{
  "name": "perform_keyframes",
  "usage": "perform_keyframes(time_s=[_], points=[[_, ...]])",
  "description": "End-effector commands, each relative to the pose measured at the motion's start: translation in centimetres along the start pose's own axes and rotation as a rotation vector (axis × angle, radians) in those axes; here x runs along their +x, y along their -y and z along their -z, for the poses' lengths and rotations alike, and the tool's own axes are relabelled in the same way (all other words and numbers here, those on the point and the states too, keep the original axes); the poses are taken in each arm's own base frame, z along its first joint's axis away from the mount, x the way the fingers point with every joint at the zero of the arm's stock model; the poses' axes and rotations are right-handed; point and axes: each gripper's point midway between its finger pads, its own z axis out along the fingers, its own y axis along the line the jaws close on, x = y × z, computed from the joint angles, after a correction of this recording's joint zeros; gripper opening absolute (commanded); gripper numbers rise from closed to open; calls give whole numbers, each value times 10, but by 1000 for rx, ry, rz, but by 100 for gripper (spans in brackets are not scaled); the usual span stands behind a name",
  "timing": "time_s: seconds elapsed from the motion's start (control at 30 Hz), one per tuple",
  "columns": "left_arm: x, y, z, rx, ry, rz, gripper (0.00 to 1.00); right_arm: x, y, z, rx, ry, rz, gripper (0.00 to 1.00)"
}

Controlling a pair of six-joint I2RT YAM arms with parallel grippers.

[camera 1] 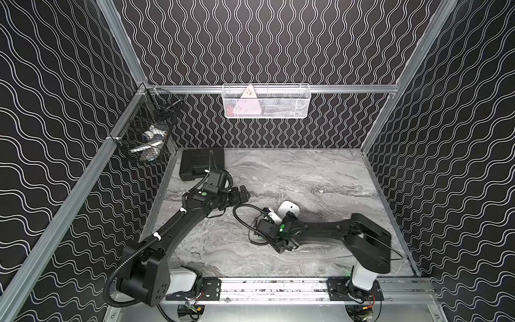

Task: Insert the battery into the alarm
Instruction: Adjust the alarm at the center of the board.

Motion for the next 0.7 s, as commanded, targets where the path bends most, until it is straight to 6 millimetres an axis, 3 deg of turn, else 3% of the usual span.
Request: perform_keyframes(time_s=[0.0, 0.17, 0.4, 0.5, 0.67], points=[[-6, 5, -3, 5, 15, -24, 99, -18, -7, 16, -209, 77, -213, 86], [5, 22, -22, -25, -1, -103, 99, -20, 27, 19, -324, 89, -524, 83], [22, 65, -62, 125, -41, -162, 99, 6, 69, -9, -497, -1, -1062, 76], [33, 82, -85, 177, -89, -176, 99, 16, 77, -21, -601, -26, -1291, 72], [47, 92, -124, 209, -158, -188, 94, 13, 74, -37, -784, -67, -1487, 70]])
